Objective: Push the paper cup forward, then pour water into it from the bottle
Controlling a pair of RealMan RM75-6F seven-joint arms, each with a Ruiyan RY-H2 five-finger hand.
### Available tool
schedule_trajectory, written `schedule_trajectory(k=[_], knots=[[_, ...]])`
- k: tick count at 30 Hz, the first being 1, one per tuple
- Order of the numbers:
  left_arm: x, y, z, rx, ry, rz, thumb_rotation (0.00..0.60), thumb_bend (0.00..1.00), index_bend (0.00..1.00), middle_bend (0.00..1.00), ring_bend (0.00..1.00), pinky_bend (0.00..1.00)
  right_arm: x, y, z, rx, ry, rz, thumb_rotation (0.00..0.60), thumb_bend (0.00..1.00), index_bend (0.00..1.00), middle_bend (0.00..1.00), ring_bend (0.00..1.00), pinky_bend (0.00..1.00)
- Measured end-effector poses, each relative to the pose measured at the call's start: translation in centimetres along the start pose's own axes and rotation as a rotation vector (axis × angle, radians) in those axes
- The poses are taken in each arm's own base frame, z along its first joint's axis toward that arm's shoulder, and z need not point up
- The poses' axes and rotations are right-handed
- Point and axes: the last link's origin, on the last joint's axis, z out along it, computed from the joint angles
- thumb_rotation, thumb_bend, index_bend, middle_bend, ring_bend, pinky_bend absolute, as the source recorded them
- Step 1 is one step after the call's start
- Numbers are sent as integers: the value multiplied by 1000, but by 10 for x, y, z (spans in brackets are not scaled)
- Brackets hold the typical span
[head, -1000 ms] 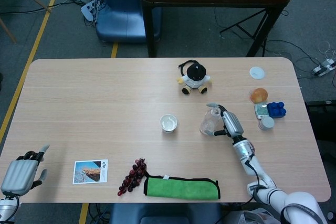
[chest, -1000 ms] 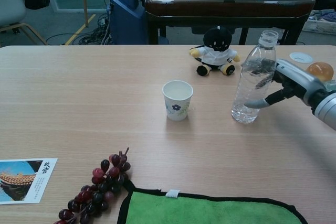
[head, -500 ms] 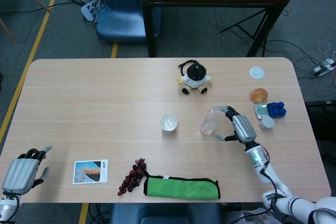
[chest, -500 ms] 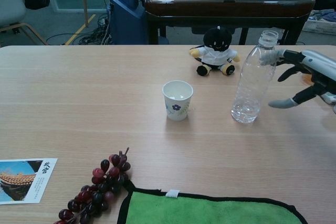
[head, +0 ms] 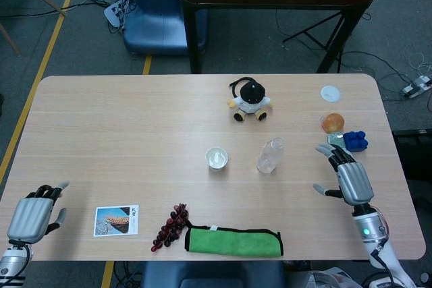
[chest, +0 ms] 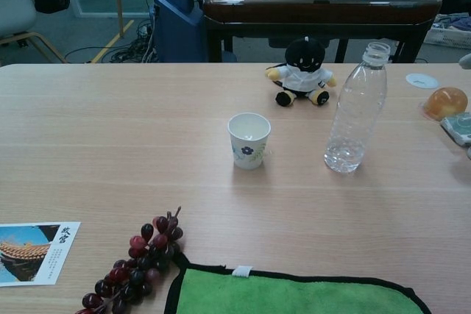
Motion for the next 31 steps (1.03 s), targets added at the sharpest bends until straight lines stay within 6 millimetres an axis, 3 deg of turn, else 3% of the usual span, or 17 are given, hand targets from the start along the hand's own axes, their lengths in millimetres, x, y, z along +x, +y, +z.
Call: schedule_trajectory(k=[10,18,31], knots=[[3,-2,9,24,15,-21,600,375,212,397,240,447,10,14,-38,-74,23,-116,600,0,189,161,121,294],[2,-10,1,54,9,3,600,375,212,397,240,447,13,24,-50,-98,44,-91,600,0,189,161,121,294],[0,-6,4,34,4,31,600,375,212,397,240,447,26,30,-55,-111,26,-158,600,0,190,161,121,294]])
